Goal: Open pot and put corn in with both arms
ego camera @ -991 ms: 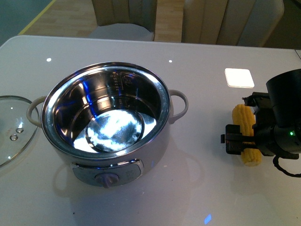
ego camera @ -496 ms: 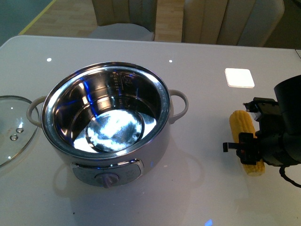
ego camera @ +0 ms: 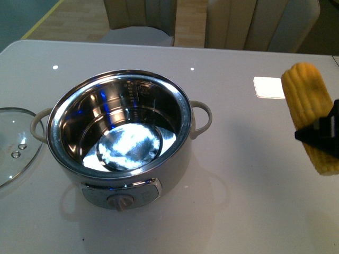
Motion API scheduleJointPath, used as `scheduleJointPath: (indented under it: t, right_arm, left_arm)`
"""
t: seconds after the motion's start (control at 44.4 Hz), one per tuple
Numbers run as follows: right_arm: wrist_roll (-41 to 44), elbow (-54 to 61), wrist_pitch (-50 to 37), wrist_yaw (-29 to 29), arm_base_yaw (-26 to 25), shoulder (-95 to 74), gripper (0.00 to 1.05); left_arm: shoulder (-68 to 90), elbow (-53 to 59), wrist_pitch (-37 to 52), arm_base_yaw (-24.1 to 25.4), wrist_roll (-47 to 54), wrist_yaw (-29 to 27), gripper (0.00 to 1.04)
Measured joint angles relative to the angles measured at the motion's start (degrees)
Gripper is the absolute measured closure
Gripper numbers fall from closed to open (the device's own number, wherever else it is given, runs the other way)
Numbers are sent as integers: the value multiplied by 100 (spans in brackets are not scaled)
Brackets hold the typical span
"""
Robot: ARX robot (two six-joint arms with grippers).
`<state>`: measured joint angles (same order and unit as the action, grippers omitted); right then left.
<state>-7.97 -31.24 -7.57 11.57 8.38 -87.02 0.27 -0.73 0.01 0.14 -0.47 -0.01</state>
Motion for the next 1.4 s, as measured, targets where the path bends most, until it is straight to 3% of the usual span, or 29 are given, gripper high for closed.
scheduleJointPath:
  t: [0.158,0.473,0.901,1.397]
  right_arm:
    - [-358,-168,267,76,525,654,83]
    - [-901,-960,216,-118,1342,111,84]
    - [-1902,-2120,90,-234,1764,-1099,84]
    - [-2094,-2640,260,-341,2214,-1670,84]
  left_arm:
    - [0,0,0,0,0,0,7]
    - [0,0,0,0,0,0,7]
    - [0,0,0,0,0,0,7]
    - [0,0,0,0,0,0,7]
